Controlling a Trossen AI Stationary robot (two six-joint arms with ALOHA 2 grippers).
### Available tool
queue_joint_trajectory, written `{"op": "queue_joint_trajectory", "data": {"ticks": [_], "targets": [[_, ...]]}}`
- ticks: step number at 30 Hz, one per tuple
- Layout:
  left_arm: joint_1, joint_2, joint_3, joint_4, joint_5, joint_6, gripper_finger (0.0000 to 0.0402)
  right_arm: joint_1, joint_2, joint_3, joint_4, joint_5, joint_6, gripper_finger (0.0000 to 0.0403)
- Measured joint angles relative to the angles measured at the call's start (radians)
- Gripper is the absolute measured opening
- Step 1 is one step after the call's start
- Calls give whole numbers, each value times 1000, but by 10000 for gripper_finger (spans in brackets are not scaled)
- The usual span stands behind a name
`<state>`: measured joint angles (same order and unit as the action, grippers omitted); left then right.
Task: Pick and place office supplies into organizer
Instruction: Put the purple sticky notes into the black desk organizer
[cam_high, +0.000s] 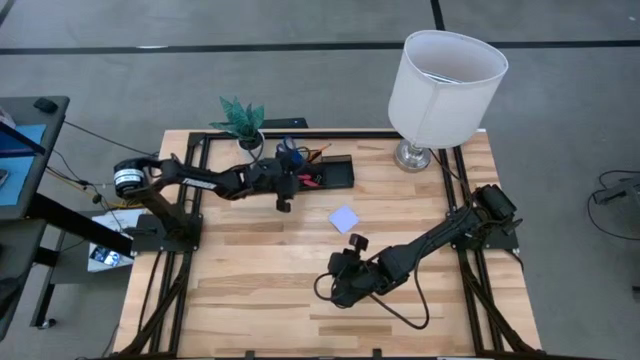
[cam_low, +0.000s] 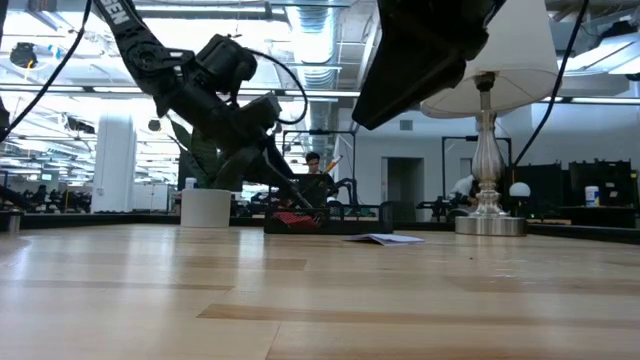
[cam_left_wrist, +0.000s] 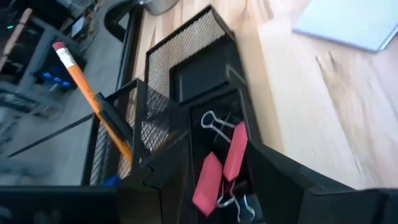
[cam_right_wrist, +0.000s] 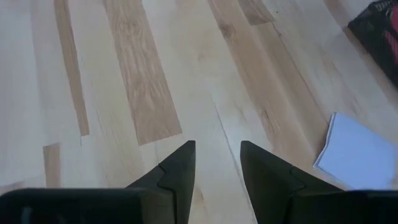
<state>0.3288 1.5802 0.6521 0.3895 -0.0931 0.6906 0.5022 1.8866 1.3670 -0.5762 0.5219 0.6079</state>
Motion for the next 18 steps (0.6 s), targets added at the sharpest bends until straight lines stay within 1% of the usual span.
{"op": "queue_joint_trajectory", "data": {"ticks": [2, 4, 8, 11, 14, 18], "targets": [[-33, -15, 0, -26, -72, 2, 158, 1, 0, 0, -1, -1, 39, 123], [-67, -31, 0, -54, -113, 2, 158, 3, 0, 0, -9, 0, 85, 123], [-155, -46, 0, -105, -113, 7, 158, 19, 0, 0, -34, 23, 187, 123], [-235, -45, 0, -138, -110, 15, 158, 45, 0, -1, -55, 104, 278, 123], [-315, -45, 0, -168, -85, 6, 158, 71, 0, -18, -57, 192, 392, 123], [-403, -45, 1, -181, -77, -93, 158, 103, 0, -59, -14, 320, 546, 122]]}}
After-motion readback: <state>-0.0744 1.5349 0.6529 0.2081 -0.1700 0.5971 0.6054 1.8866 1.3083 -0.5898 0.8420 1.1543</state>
